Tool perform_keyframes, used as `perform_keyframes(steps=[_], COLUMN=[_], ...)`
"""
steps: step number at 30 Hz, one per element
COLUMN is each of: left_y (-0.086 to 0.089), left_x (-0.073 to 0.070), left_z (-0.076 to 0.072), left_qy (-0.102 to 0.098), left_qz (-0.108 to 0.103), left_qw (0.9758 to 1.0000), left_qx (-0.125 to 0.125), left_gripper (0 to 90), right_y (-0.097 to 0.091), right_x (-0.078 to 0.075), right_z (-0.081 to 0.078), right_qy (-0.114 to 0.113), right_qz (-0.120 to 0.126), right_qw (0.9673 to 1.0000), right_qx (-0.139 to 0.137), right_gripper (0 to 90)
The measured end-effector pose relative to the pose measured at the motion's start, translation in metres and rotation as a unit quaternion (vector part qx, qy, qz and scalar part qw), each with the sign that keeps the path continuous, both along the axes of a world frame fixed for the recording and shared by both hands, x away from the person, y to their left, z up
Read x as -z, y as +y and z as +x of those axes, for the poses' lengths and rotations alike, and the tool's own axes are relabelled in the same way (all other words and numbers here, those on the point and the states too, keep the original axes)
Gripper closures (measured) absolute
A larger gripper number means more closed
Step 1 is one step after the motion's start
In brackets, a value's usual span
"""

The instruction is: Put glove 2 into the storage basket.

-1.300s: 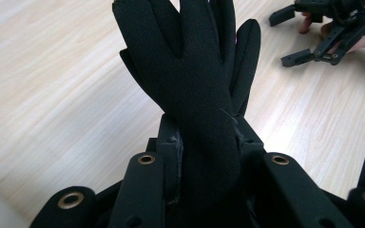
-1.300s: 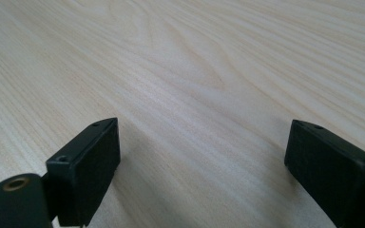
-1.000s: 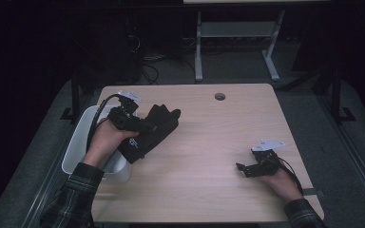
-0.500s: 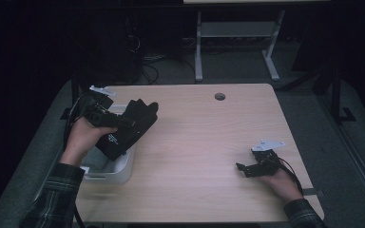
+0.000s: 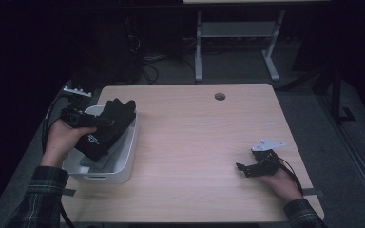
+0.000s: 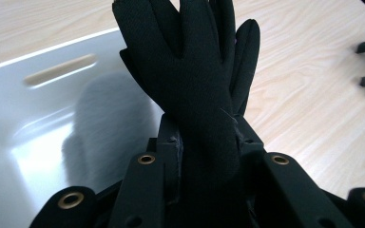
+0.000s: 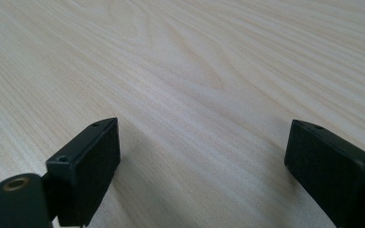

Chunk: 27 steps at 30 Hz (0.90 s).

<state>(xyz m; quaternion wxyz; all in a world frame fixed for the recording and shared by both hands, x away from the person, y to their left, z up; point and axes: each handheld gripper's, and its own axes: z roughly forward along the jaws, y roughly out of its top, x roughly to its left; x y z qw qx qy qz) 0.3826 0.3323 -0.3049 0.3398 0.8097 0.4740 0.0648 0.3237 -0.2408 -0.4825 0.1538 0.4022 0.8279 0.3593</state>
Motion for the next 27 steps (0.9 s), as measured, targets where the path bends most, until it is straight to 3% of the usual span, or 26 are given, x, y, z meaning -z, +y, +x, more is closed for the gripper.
perform_keyframes(steps=[6,16,22,23,24,25,27], left_y=[0.016,0.031,0.032,0.032,0.032,0.031,0.031], left_x=[0.012,0.049,0.066,0.066,0.069,0.070,0.070], left_z=[0.001,0.014,0.018,0.018,0.019,0.019,0.020], left_qy=[0.010,0.037,0.039,0.039,0.034,0.030,0.027], left_qz=[-0.011,-0.040,-0.017,-0.017,0.003,0.009,0.008], left_qw=[0.9997,0.9976,0.9981,0.9981,0.9984,0.9986,0.9988], left_qx=[-0.020,-0.043,-0.044,-0.044,-0.044,-0.044,-0.040], left_gripper=[70.4,69.9,65.4,62.6,59.7,55.1,45.1], right_y=[0.000,0.000,0.000,0.000,0.000,0.000,0.000], right_x=[0.000,0.000,0.000,0.000,0.000,0.000,0.000], right_z=[0.000,0.000,0.000,0.000,0.000,0.000,0.000], right_qy=[0.000,0.001,0.001,0.001,0.001,0.001,0.001], right_qz=[0.000,0.001,0.001,0.001,0.001,0.001,0.001], right_qw=[1.0000,1.0000,1.0000,1.0000,1.0000,1.0000,1.0000], right_qx=[0.002,0.002,0.003,0.003,0.003,0.003,0.003], right_gripper=[11.3,11.3,11.3,11.3,11.3,11.3,11.3])
